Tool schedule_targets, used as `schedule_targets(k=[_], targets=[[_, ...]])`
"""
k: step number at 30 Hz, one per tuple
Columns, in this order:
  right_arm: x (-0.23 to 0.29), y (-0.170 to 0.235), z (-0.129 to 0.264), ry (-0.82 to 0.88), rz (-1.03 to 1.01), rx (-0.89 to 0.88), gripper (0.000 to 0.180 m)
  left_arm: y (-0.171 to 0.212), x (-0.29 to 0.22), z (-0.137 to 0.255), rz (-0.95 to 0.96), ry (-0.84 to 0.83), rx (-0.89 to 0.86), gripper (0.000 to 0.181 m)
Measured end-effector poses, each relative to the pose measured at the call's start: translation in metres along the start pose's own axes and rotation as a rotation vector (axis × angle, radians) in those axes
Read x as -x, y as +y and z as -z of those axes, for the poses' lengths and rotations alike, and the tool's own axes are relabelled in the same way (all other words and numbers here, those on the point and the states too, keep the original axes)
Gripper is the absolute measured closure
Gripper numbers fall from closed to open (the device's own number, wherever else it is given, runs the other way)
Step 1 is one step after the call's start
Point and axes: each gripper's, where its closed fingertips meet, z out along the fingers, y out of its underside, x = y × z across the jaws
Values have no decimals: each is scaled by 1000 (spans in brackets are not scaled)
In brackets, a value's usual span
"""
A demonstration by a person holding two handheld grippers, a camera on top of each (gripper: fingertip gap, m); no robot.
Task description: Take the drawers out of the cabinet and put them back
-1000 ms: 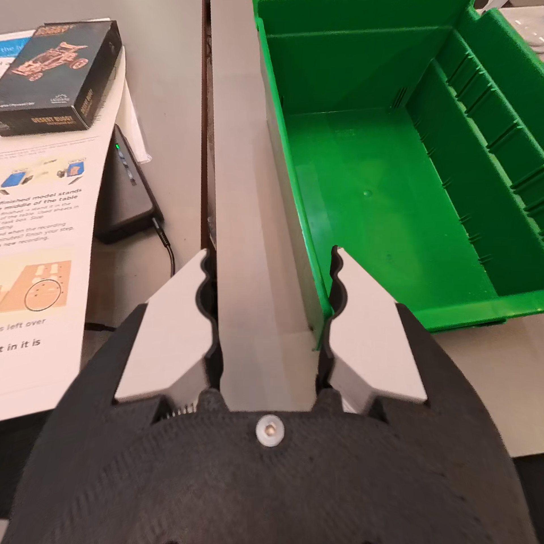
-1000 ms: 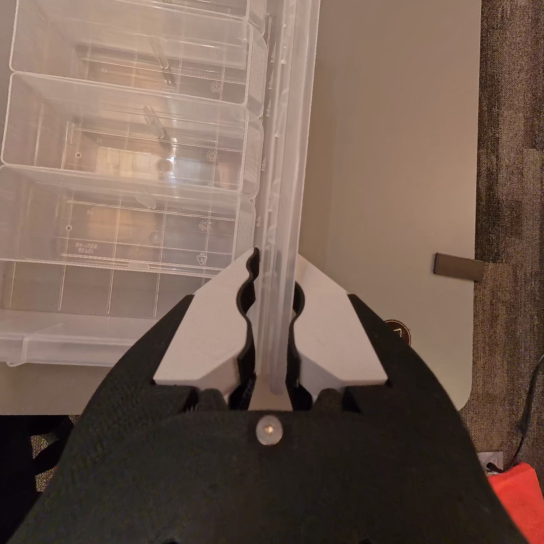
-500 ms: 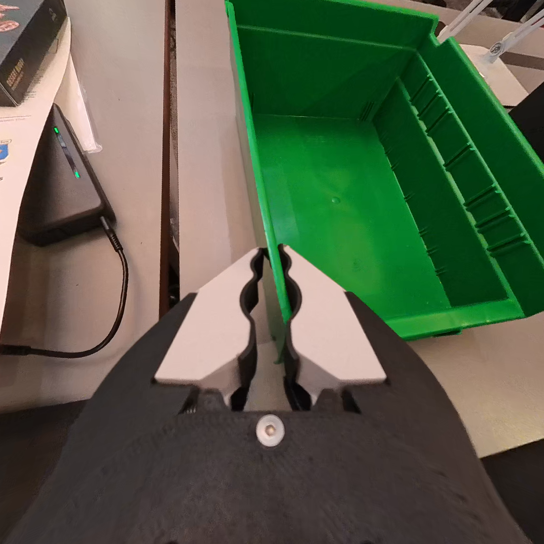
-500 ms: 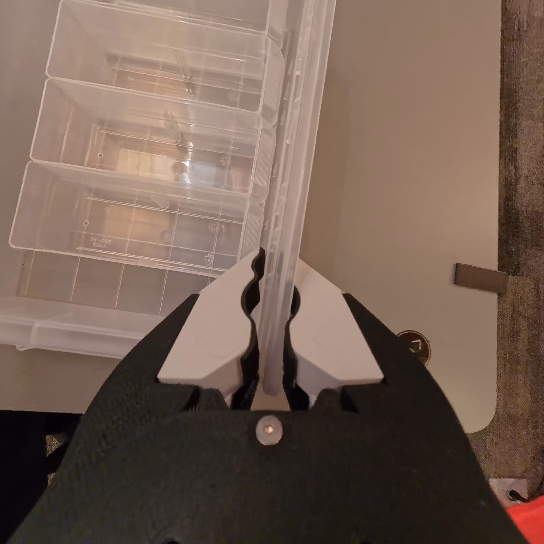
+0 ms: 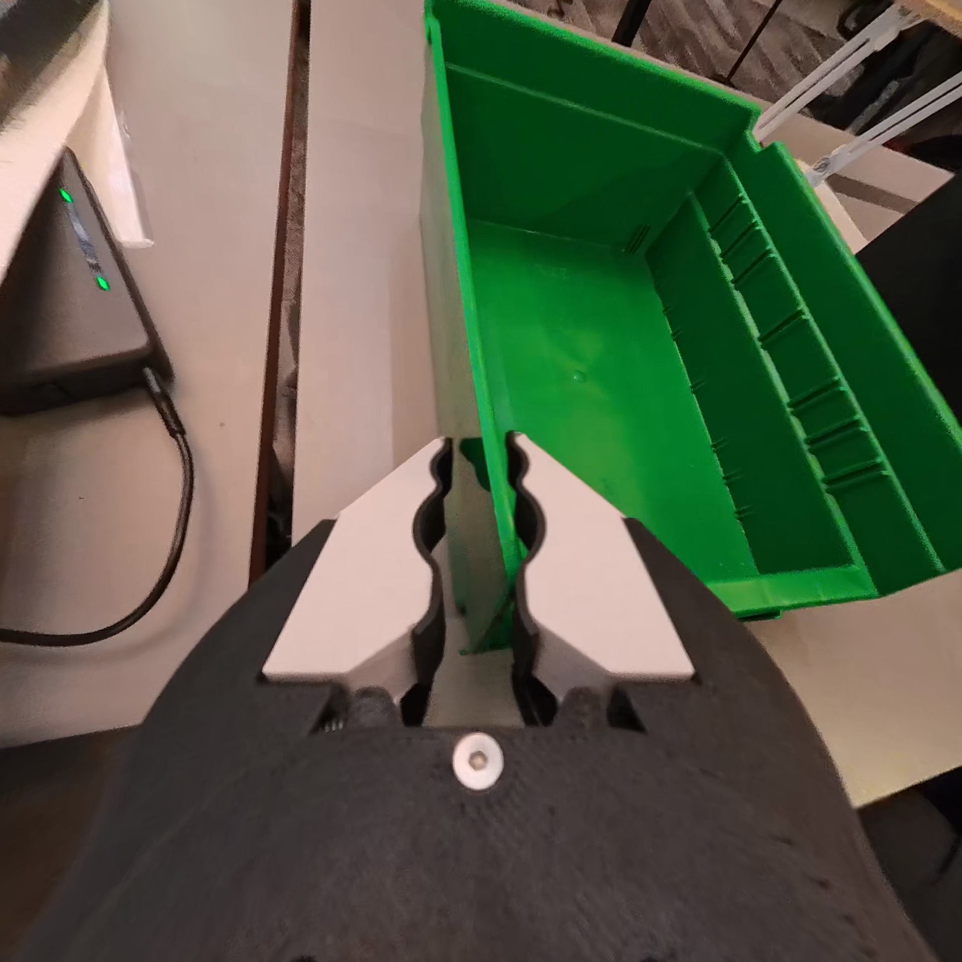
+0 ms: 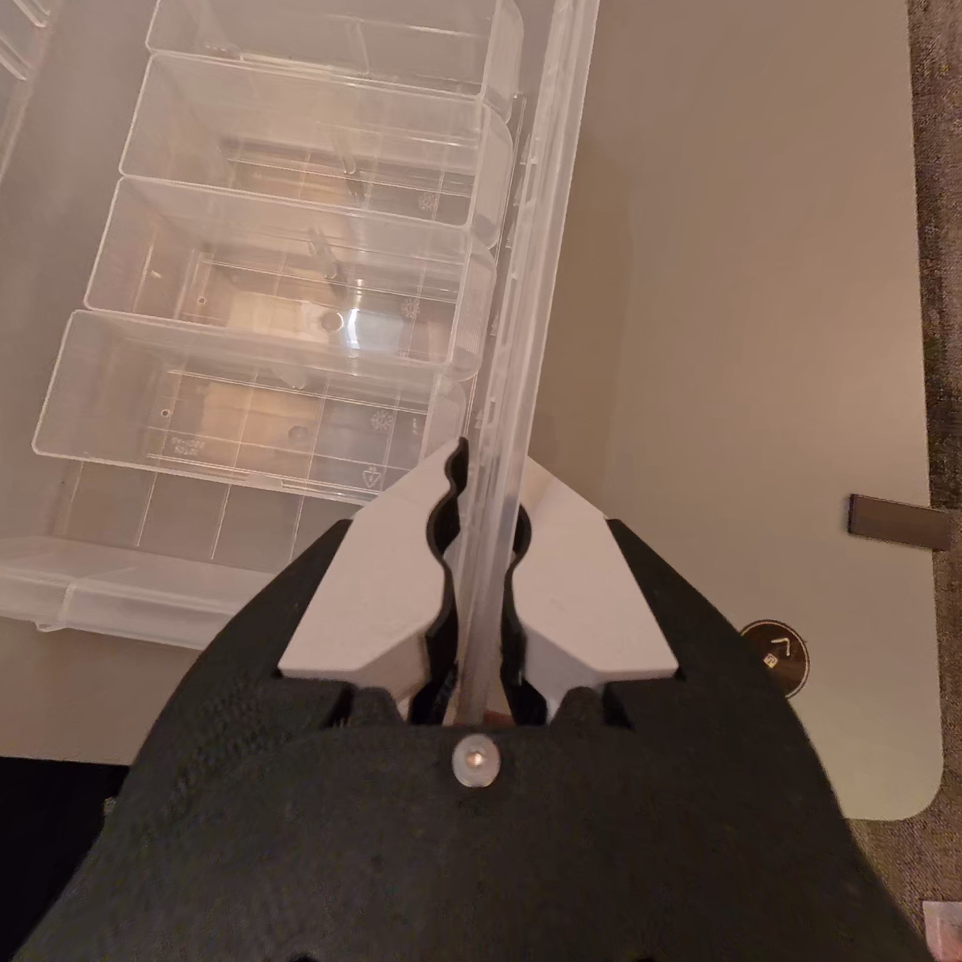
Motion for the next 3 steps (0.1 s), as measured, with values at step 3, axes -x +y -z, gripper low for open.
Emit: schedule_targets(k=[3], targets=[[-1,-1,-1,9,3,-7,176,4,-3,-5,28,29,3,159]])
